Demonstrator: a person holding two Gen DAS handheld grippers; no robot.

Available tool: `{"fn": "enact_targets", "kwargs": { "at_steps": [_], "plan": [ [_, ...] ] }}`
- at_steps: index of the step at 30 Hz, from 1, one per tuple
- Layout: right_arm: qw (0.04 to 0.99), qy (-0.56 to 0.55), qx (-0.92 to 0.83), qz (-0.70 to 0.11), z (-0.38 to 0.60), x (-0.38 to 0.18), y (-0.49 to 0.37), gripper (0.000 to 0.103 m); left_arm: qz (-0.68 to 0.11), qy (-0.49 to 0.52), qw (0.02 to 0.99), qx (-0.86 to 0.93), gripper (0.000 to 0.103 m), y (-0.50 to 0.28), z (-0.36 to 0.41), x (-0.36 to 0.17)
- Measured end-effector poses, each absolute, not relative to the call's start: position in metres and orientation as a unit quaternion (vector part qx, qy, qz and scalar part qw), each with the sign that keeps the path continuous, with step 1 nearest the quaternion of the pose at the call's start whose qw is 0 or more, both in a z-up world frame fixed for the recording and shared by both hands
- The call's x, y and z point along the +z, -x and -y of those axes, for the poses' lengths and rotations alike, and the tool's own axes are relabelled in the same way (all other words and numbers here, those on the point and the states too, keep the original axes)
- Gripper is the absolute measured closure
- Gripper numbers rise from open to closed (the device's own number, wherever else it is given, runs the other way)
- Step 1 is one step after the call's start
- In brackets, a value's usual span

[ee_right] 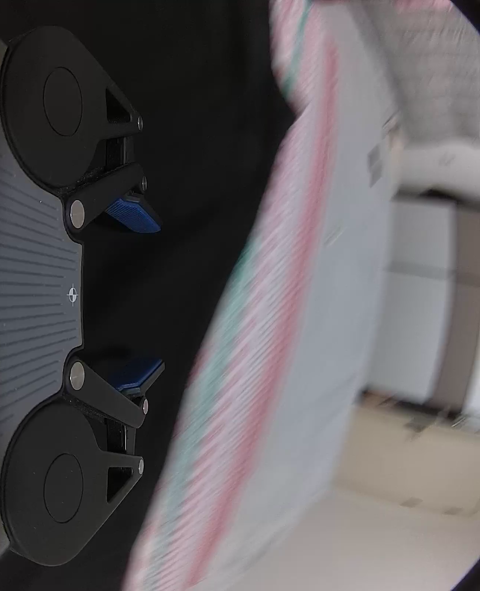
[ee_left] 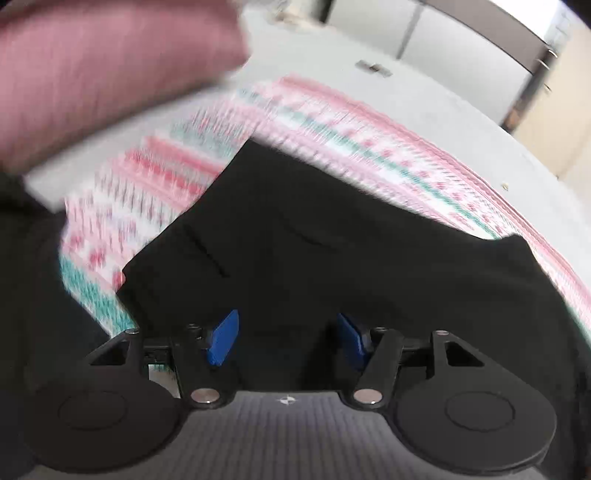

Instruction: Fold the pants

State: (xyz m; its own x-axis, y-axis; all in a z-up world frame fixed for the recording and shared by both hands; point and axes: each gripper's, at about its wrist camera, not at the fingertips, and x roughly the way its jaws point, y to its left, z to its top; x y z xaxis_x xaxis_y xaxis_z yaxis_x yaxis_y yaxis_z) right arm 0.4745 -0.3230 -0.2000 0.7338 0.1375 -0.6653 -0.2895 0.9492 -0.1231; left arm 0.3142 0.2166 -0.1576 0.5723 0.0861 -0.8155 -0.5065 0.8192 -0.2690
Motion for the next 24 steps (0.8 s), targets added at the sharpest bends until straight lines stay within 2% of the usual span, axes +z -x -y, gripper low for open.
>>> {"fn": "enact_targets", "kwargs": {
  "at_steps": [2, 5, 6, 7, 8, 9, 11, 15, 21, 24],
  "plan": [
    [0.919, 0.009, 0.122, -0.374, 0.402, -0.209, -0.473, 0.020, -0.425, 0.254, 0.851, 0.177, 0.025, -0.314, -0.220, -0.157],
    [0.923, -0.103, 0.064, -0.365, 0.509, -0.208, -0.459, 0.023, -0.428, 0.232, 0.855, 0.181, 0.025, -0.316, -0.212, -0.156],
    [0.924, -0.113, 0.018, -0.365, 0.536, -0.209, -0.455, 0.027, -0.428, 0.221, 0.857, 0.182, 0.025, -0.318, -0.209, -0.156],
    [0.925, -0.108, -0.035, -0.363, 0.559, -0.208, -0.450, 0.027, -0.428, 0.215, 0.858, 0.184, 0.025, -0.318, -0.207, -0.156],
    [0.920, -0.084, -0.106, -0.369, 0.577, -0.209, -0.446, 0.026, -0.428, 0.212, 0.859, 0.185, 0.025, -0.319, -0.206, -0.157],
    [0.907, -0.054, -0.181, -0.375, 0.590, -0.211, -0.445, 0.019, -0.428, 0.210, 0.859, 0.185, 0.025, -0.320, -0.206, -0.157],
    [0.889, -0.050, -0.273, -0.364, 0.613, -0.207, -0.431, 0.019, -0.428, 0.212, 0.859, 0.183, 0.025, -0.323, -0.208, -0.158],
    [0.898, -0.108, -0.254, -0.342, 0.622, -0.194, -0.400, 0.020, -0.426, 0.227, 0.857, 0.179, 0.025, -0.322, -0.214, -0.158],
    [0.934, -0.046, -0.128, -0.330, 0.559, -0.158, -0.388, 0.021, -0.424, 0.246, 0.853, 0.179, 0.025, -0.318, -0.220, -0.156],
    [0.909, -0.040, -0.104, -0.401, 0.531, -0.176, -0.402, 0.019, -0.414, 0.273, 0.850, 0.176, 0.025, -0.312, -0.228, -0.152]
  ]
}}
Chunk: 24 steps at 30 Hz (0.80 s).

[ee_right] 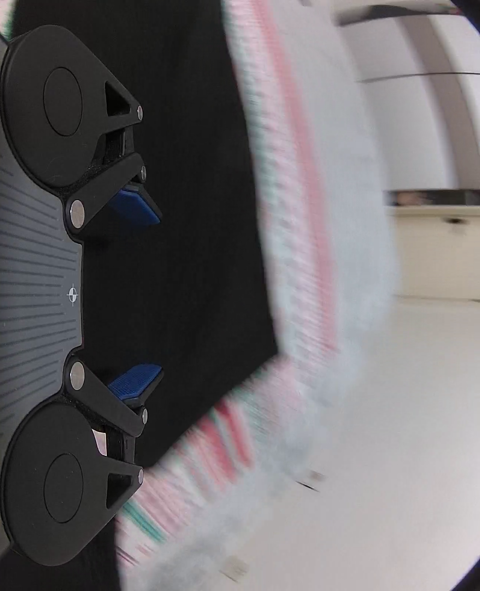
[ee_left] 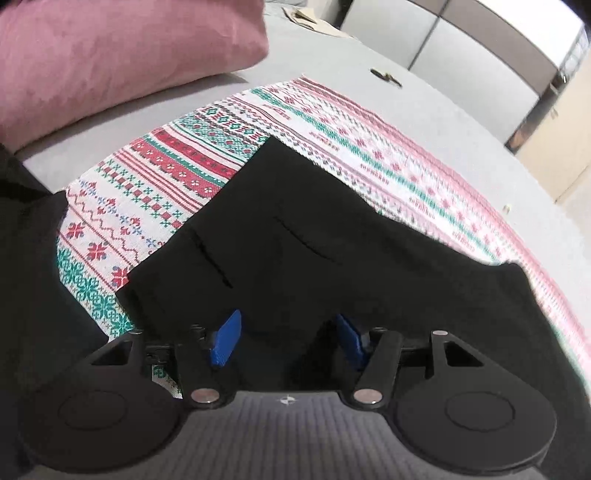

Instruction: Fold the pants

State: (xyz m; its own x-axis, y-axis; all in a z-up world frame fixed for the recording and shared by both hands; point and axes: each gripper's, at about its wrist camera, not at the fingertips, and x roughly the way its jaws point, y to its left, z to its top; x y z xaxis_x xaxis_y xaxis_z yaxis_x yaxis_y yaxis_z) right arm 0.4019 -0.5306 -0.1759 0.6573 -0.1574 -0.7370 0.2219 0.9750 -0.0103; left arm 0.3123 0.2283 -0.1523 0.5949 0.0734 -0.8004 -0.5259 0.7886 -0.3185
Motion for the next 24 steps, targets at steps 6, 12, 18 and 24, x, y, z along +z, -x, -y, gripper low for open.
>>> {"fn": "enact_targets", "kwargs": {
  "at_steps": [6, 12, 18, 24],
  "plan": [
    [0.906, 0.081, -0.128, -0.395, 0.437, -0.184, -0.398, 0.020, -0.397, 0.302, 0.852, 0.160, 0.035, -0.285, -0.248, -0.141],
    [0.937, 0.077, 0.079, -0.333, 0.286, -0.141, -0.388, 0.020, -0.422, 0.360, 0.823, 0.123, 0.054, -0.272, -0.269, -0.162],
    [0.903, 0.064, 0.232, -0.355, 0.124, -0.132, -0.449, 0.021, -0.423, 0.374, 0.818, 0.112, 0.056, -0.268, -0.273, -0.163],
    [0.891, 0.085, 0.211, -0.393, 0.035, -0.163, -0.532, 0.023, -0.431, 0.366, 0.817, 0.112, 0.056, -0.270, -0.273, -0.163]
  ]
}}
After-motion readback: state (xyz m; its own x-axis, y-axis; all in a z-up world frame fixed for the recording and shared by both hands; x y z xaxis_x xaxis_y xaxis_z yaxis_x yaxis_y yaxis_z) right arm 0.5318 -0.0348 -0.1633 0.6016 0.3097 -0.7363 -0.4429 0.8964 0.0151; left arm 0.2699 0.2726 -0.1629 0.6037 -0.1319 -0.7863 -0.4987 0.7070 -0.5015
